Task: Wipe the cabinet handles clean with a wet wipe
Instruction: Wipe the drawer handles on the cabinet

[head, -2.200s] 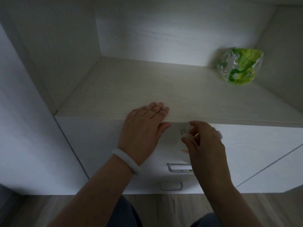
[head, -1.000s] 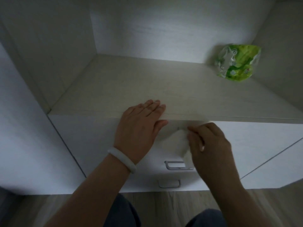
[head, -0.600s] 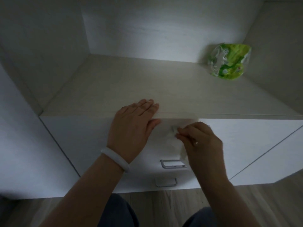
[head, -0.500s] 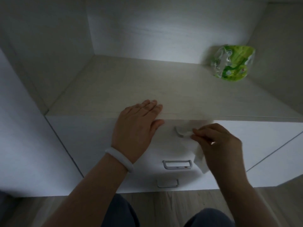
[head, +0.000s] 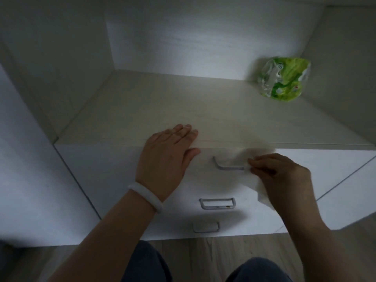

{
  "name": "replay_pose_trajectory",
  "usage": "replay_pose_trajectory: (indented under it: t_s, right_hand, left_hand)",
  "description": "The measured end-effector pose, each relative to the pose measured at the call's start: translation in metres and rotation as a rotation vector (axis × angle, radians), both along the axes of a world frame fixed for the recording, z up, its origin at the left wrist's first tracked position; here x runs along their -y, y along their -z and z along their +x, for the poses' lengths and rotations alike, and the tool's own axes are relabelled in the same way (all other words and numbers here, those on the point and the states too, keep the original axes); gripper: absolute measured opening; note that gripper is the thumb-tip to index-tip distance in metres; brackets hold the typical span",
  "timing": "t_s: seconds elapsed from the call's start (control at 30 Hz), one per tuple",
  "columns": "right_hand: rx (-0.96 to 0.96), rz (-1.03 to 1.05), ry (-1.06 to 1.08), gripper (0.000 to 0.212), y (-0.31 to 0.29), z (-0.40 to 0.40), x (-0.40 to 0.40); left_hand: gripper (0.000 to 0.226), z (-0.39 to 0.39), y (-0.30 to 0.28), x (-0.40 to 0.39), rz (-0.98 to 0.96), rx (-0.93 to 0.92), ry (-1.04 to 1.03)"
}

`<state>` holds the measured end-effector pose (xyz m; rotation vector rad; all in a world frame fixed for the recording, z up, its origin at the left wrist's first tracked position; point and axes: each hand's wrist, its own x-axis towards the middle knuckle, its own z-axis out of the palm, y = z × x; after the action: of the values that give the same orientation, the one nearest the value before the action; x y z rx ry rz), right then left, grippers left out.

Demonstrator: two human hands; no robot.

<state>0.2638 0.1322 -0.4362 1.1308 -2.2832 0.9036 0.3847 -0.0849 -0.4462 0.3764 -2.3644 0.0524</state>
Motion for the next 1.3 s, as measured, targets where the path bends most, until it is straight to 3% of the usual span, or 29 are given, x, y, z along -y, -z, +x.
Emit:
replay_pose_trajectory:
  t_s: [0.2, 0.4, 0.63, 0.7, 0.8, 1.03, 1.17, 1.3]
  right_hand:
    - [-0.083, 0.062, -0.05, 0.017, 0.011, 0.031, 0.04]
    - [-0.075, 0.024, -0.022, 0.026, 0.009, -0.002, -0.013]
    - [-0.095, 0.031, -0.05, 0.032, 0.022, 0.023, 0.013]
    - [-0.133, 0.003, 0.007, 0.035, 0.014, 0.009, -0.004]
    - [-0.171, -0.083, 0.106, 0.022, 0.007, 0.0, -0.018]
    - [-0.039, -0.148, 0.105, 0.021, 0.025, 0.011, 0.002]
    - [-0.051, -0.068, 0.083, 0.028, 0.026, 0.023, 0.006]
    - [-0.004, -0.12, 0.164, 0.028, 0.022, 0.002, -0.007]
  left_hand:
    - [0.046, 0.001, -0.001, 0.001, 0.006, 0.02, 0.01]
    - [0.047, 0.001, -0.001, 0.0, 0.002, 0.037, -0.005]
    - [0.048, 0.002, -0.001, 0.0, 0.009, 0.061, -0.01]
    - [0.048, 0.002, 0.0, 0.0, 0.009, 0.071, -0.006]
    - [0.046, 0.001, 0.0, 0.0, 0.01, 0.046, -0.007]
    - [0.048, 0.001, 0.001, -0.001, -0.007, 0.032, -0.006]
    - [0.054, 0.003, 0.003, 0.002, -0.03, 0.061, -0.003]
    - [0.052, 0.002, 0.003, 0.0, -0.035, 0.036, -0.016]
